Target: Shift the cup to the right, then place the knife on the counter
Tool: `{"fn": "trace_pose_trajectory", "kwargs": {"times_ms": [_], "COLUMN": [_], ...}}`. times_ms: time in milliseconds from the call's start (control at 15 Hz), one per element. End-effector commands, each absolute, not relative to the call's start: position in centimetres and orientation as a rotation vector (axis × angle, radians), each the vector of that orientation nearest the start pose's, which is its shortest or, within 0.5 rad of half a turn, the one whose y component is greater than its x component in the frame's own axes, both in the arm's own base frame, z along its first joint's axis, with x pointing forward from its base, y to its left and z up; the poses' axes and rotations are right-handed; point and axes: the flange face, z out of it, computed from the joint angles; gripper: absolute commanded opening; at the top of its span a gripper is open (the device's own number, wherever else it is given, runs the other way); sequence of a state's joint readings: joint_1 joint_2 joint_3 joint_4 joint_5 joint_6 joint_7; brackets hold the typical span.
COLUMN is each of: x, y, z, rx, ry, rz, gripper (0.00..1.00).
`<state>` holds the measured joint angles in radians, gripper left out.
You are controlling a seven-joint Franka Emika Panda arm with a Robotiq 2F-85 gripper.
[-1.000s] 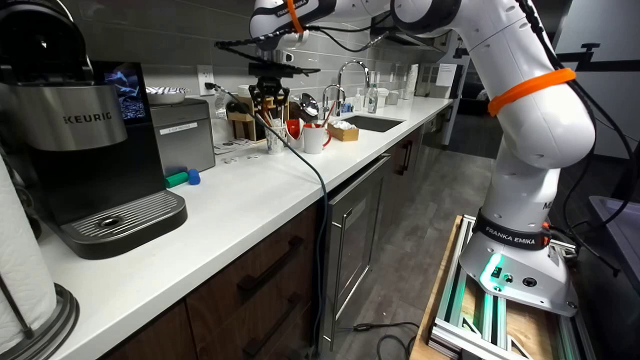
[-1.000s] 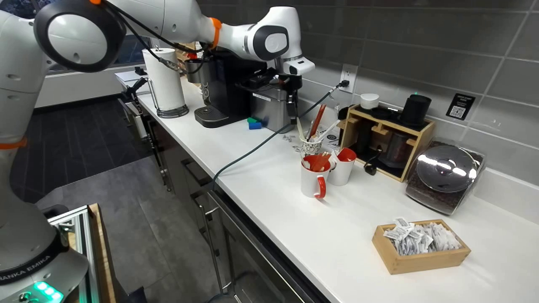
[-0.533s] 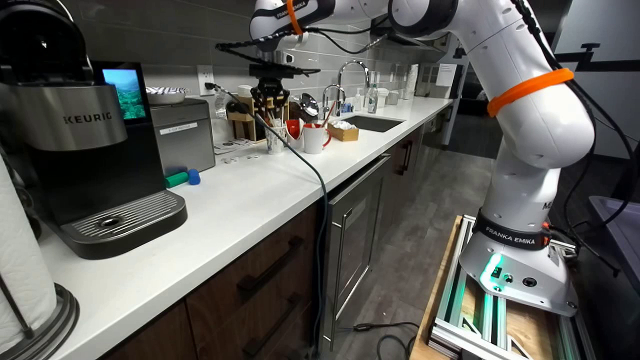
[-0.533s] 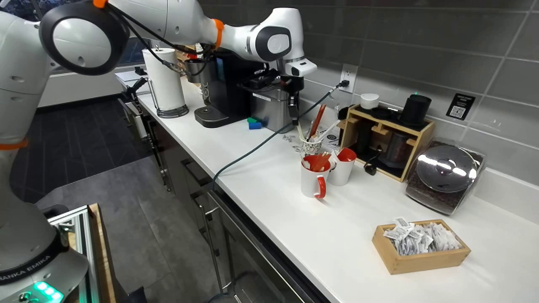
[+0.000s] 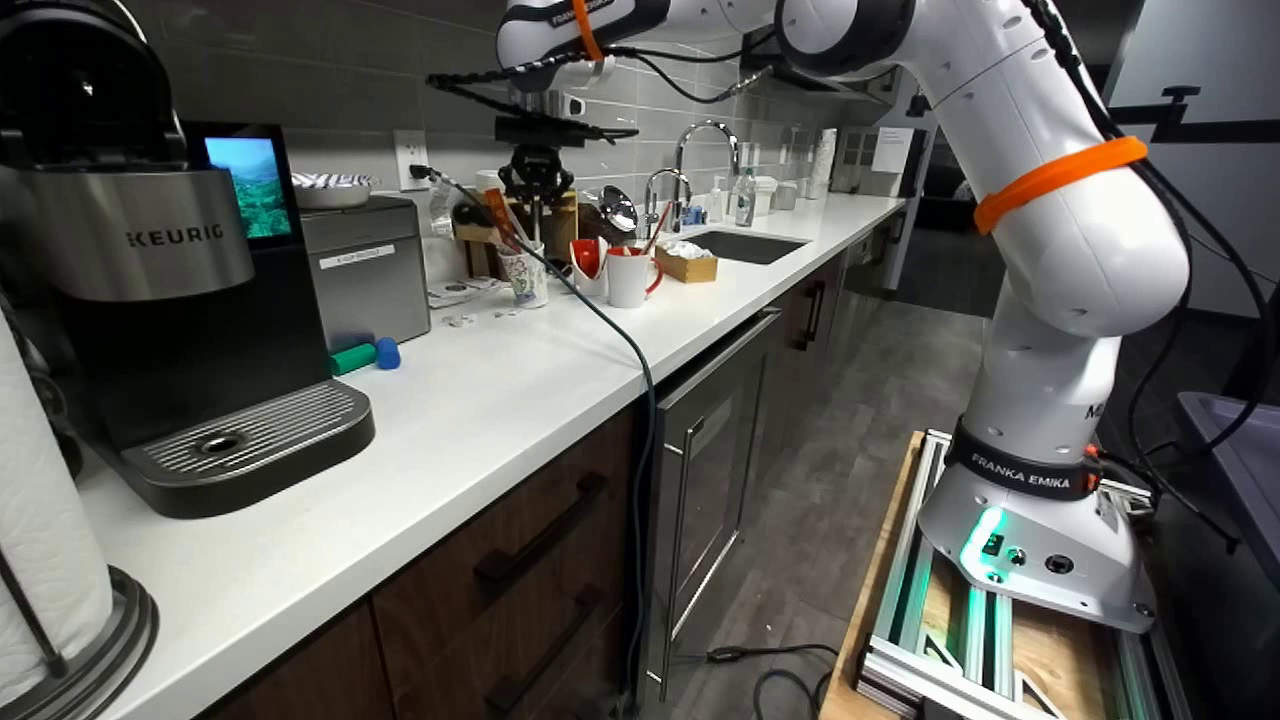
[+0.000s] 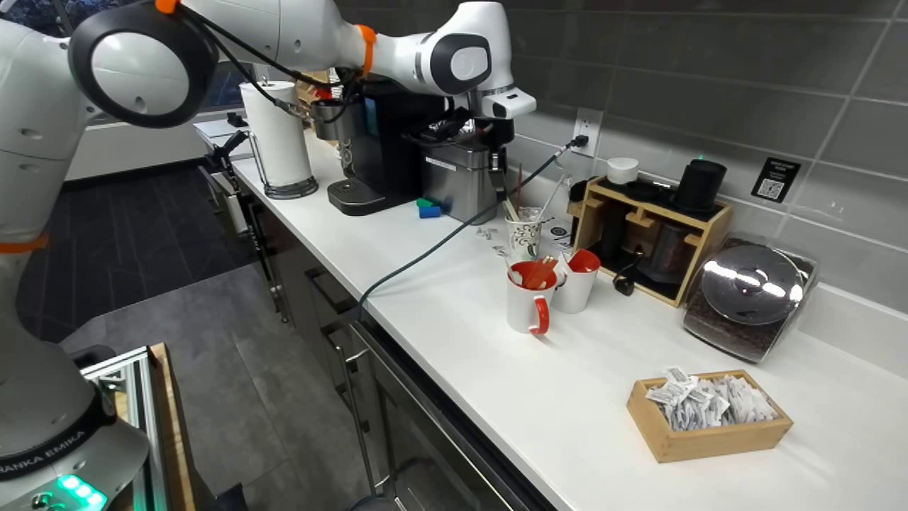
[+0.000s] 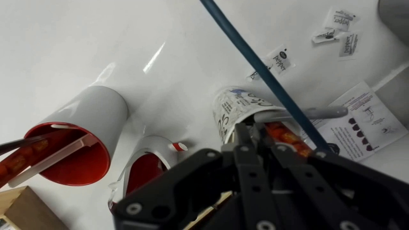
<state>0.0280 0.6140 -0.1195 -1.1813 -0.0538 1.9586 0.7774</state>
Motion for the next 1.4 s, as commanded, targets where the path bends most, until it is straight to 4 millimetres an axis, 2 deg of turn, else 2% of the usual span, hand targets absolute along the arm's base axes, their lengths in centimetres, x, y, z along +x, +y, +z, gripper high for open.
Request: {"fn": "trace_pose_trajectory", "kwargs": {"times_ms": [0,533,867,1133,1333], "x": [73.6,71.2,68.3,65.7,64.2], "y": [-4.7,-6.2,-5.7,-3.4,-0.4], "z": [47.2,49.3,52.3,54.5,54.8], "rx": [-2.919,-2.788,-2.754,-2.734,-2.709], "ry": [1.240,1.189,1.132,0.934,0.710], "rz": [-0.311,-0.315,-0.437,-0.526,-0.499], "gripper": [0.02,0.02,0.02,0.02,0.02]}}
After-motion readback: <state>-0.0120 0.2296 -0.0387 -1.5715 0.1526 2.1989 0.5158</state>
